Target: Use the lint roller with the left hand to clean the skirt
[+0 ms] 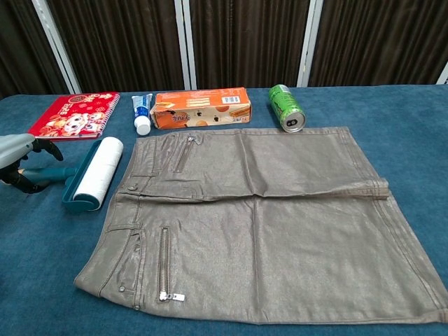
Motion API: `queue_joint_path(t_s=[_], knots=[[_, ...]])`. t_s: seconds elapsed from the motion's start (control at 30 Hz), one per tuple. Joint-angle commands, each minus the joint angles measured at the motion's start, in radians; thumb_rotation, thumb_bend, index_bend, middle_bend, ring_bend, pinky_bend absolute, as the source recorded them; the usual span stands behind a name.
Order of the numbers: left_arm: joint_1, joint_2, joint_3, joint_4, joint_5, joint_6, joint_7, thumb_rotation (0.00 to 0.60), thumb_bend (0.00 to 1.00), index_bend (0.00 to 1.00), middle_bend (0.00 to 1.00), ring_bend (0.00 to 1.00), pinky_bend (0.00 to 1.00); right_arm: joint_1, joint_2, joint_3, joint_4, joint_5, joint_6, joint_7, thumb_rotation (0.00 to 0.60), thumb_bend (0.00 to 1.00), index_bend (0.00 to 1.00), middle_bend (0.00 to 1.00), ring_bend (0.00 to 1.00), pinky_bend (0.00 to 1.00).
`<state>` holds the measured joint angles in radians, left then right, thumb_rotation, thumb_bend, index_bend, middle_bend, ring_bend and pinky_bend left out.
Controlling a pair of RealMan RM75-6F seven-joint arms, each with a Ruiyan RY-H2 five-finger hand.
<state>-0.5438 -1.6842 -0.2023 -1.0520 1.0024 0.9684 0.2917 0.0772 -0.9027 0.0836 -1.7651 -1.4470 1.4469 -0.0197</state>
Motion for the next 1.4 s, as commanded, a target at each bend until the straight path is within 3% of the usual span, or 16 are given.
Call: queue_joint_path(t_s=[0.03,0.53,0.9,1.1,1.3,1.4], knots=[[0.000,-0.001,0.003,-0.001,0.007,0.003,0.001,0.600,0.43,0.28,0.18,0.15,0.21,0.001,0.000,-0.001,0.000,0.000,-0.002,0.001,0.600,0.00,0.00,0.00,0.00,0.00],[-0.018,-0.011,0.011,-0.010,0.029,-0.012,0.012,0.600,0.45,0.31,0.20,0.17,0.25,0.003,0.000,-0.002,0.000,0.006,-0.010,-0.001,0.600,0.00,0.00,0.00,0.00,0.00],[-0.020,-0.014,0.006,-0.023,0.006,-0.008,0.048,0.600,0.49,0.39,0.27,0.23,0.31,0.005,0.001,-0.003,0.001,0.008,-0.015,0.001,0.600,0.00,0.00,0.00,0.00,0.00],[-0.020,-0.011,0.005,-0.023,-0.001,-0.012,0.052,0.600,0.55,0.43,0.32,0.28,0.37,0.005,0.001,-0.004,-0.001,0.007,-0.016,0.000,0.600,0.00,0.00,0.00,0.00,0.00],[-0.020,-0.004,0.006,-0.027,-0.001,-0.012,0.054,0.600,0.70,0.50,0.38,0.33,0.43,0.005,0.001,-0.006,-0.002,0.006,-0.018,0.000,0.600,0.00,0.00,0.00,0.00,0.00],[-0.019,0.008,0.008,-0.039,0.012,-0.005,0.051,0.600,0.71,0.51,0.39,0.34,0.43,0.006,0.001,-0.005,-0.002,0.007,-0.018,0.001,0.600,0.00,0.00,0.00,0.00,0.00]])
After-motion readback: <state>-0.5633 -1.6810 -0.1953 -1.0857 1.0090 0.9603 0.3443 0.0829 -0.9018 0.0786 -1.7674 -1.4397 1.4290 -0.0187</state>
